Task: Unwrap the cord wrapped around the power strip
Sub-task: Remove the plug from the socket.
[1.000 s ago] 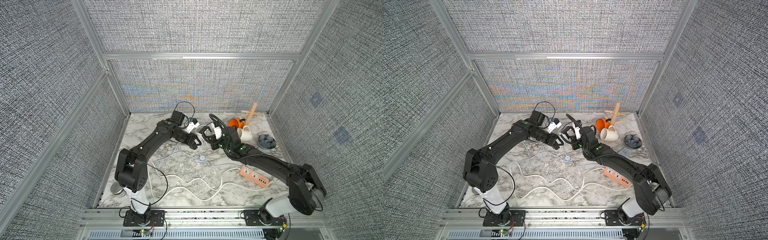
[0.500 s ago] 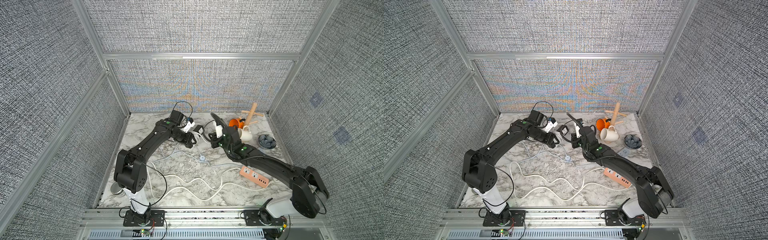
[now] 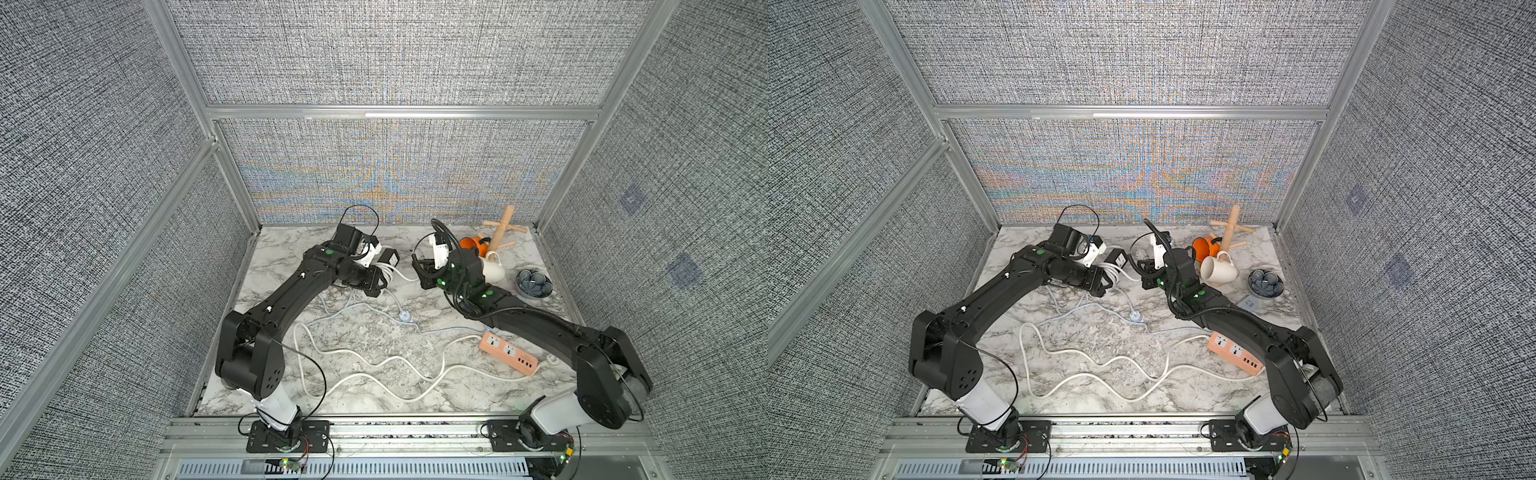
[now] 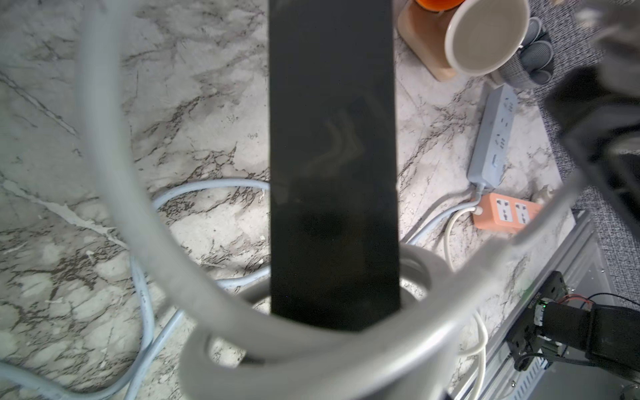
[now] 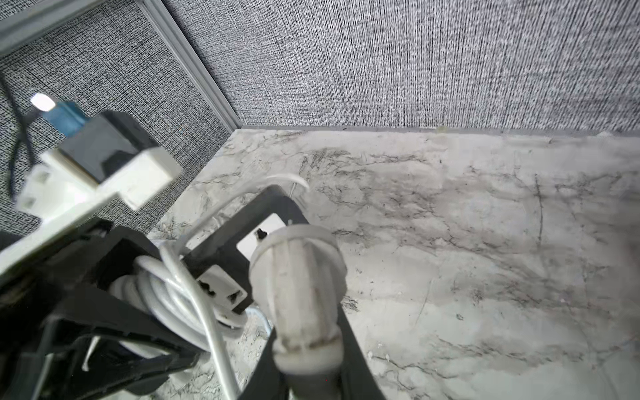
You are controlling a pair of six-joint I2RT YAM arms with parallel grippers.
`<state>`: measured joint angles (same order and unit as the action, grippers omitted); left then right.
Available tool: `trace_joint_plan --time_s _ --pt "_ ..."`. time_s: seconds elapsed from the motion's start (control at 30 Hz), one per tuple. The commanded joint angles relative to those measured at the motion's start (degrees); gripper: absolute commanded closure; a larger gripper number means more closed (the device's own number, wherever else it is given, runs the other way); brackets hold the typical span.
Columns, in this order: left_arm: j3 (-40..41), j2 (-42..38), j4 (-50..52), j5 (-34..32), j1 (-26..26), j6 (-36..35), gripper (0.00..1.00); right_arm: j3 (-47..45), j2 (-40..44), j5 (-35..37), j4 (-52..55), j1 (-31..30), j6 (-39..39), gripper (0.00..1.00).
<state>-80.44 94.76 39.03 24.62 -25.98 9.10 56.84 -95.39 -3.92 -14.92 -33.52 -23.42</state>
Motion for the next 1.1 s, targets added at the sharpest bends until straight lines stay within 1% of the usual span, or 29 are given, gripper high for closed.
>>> trace_joint_plan --time_s 0.0,0.07,0.13,0.2,0.3,0.37,0.4,0.47,0.57,0.67,0.8,0.9,1.0,1.07 --pt "1.77 -2.83 -8.25 1.09 0.12 1.43 1.00 -1.53 -0.82 -4.16 -5.37 1.56 -9.51 1.00" --pt "3.32 -4.67 -11.02 1.54 0.06 2.47 1.00 -2.90 -1.59 -7.10 -7.98 3.27 -14.59 1.00" --pt "4.29 -5.96 -13.67 3.67 0.11 4.21 1.00 -4.47 -2.66 -10.87 -11.65 5.13 -19.22 1.00" --pt "5.65 -6.88 -16.77 6.37 0.08 7.75 1.00 -5.60 -4.36 -15.55 -15.77 6.88 -23.75 1.00" --pt "9.45 -8.05 -23.77 7.77 0.02 13.86 1.00 -6.03 -6.34 -19.83 -19.38 7.81 -26.30 1.00" --pt "11.13 -8.29 -26.96 6.12 -0.19 16.91 1.00 -5.83 -6.95 -21.20 -19.66 8.14 -26.25 0.98" --pt "11.87 -8.31 -28.67 5.48 -0.45 18.30 1.00 -5.90 -7.00 -21.69 -20.01 8.31 -26.15 0.92" --pt "13.33 -8.32 -32.68 4.92 -0.95 21.05 1.00 -5.56 -6.98 -22.94 -19.66 8.56 -25.46 0.74" --pt "13.79 -7.50 -36.20 4.43 -1.49 23.15 1.00 -4.09 -6.27 -23.39 -14.94 8.85 -23.29 0.56" --pt "12.86 -6.46 -35.82 3.77 -1.79 23.37 1.00 -4.29 -3.74 -20.86 -8.47 9.91 -19.77 0.47" --pt "12.59 -5.86 -35.95 2.61 -2.49 23.33 1.00 -7.29 1.17 -20.75 -4.25 12.57 -17.47 0.36" --pt "12.51 -5.26 -35.86 1.96 -3.15 23.03 1.00 -6.33 4.96 -18.19 3.66 12.87 -13.75 0.26" --pt "12.35 -4.65 -36.19 1.57 -3.75 23.06 1.00 -5.06 7.34 -15.94 9.79 12.93 -11.55 0.21" --pt "12.09 -4.26 -36.30 1.35 -4.07 23.15 1.00 -4.03 8.20 -15.03 13.02 12.92 -10.35 0.20"
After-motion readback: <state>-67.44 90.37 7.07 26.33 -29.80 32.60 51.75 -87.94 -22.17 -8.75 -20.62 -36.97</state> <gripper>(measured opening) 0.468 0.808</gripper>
